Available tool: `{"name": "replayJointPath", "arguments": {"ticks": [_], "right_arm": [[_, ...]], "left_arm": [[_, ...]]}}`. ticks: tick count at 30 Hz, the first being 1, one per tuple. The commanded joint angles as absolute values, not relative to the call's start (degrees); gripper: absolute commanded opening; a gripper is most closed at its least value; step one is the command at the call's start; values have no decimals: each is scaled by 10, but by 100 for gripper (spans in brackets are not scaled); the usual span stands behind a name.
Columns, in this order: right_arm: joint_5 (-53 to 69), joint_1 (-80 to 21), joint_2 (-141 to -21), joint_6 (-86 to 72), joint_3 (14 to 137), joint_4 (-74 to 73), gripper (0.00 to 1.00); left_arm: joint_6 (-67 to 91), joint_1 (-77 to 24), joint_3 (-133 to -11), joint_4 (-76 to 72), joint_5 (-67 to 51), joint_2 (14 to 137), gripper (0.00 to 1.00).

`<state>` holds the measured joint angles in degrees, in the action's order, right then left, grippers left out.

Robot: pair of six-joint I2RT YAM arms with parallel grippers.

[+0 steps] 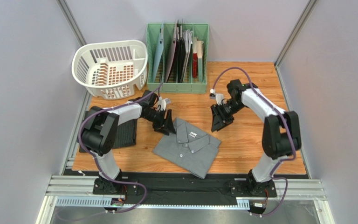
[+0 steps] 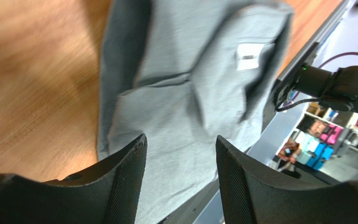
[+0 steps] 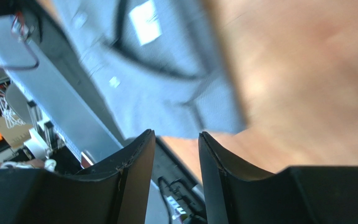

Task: Fold and stack the long sleeve shirts
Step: Fold the shirt

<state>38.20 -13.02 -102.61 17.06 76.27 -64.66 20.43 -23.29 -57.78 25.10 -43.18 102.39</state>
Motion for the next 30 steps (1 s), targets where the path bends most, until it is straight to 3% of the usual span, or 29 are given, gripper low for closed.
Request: {"name": "replayJointPath", "arguments": {"ticks": [1,6,7,10,20,23,26,28,30], "right_arm": [[434,-184,-932,205,662,-643,46],[447,-214,-978,136,618,-590,49],[446,-214,-1012,130,630,-588,49],[398,-214,-1066,119,651,-562,50],[216,-156,-1218,162,925,-601,49],[156,-147,-1280,218,1068,-609,49],[171,-138,-1291,238,1137,-626,50],[202,-136,-1241,254,1108,-617,51],[230,-134,-1190,262,1068,-602,51]], "left_arm": [[185,-233,-601,231,-444,955,63],[209,-209,-592,204,-470,909,66],[199,-206,-598,208,-476,903,76],[132,-205,-633,265,-465,875,81],[51,-192,-636,276,-322,692,99],[89,-192,-598,198,-233,644,99],[105,-191,-627,271,-141,667,99],[91,-177,-668,317,-162,714,99],[135,-159,-661,332,-274,737,94]]}}
